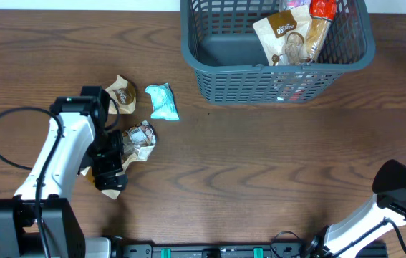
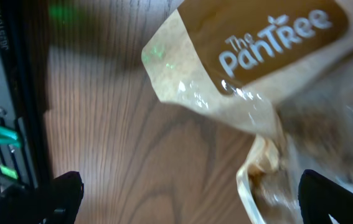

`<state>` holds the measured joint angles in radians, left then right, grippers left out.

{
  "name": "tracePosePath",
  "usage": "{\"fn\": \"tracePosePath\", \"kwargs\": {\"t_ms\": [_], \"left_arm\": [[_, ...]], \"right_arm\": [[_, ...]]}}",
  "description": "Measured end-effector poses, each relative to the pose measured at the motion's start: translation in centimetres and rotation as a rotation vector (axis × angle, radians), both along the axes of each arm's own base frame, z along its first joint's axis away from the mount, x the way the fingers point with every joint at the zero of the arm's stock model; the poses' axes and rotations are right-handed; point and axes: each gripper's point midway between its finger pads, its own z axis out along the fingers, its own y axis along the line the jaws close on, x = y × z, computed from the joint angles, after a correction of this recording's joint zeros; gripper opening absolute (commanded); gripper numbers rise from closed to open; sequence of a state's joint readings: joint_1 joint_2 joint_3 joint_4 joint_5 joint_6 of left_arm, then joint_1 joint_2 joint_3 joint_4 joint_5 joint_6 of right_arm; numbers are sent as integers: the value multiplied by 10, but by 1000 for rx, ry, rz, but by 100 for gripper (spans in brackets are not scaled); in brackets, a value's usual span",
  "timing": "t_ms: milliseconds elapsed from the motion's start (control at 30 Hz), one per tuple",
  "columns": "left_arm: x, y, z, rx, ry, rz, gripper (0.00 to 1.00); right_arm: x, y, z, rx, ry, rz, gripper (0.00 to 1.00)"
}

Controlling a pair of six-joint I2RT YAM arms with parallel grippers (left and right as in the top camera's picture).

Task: Pack container
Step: 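Reach the left gripper down to the clear-windowed snack bag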

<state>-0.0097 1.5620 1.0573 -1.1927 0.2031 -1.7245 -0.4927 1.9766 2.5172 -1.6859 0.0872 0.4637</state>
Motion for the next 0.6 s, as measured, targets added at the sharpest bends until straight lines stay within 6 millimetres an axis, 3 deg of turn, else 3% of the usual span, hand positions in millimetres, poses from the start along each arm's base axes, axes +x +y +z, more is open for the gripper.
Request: {"fn": "tracePosePath", "kwargs": {"t_ms": [600], "left_arm": [[15, 1, -52, 7, -137, 7, 99]], "right_arm": [[-2, 1, -1, 4, 7, 0, 99]]}}
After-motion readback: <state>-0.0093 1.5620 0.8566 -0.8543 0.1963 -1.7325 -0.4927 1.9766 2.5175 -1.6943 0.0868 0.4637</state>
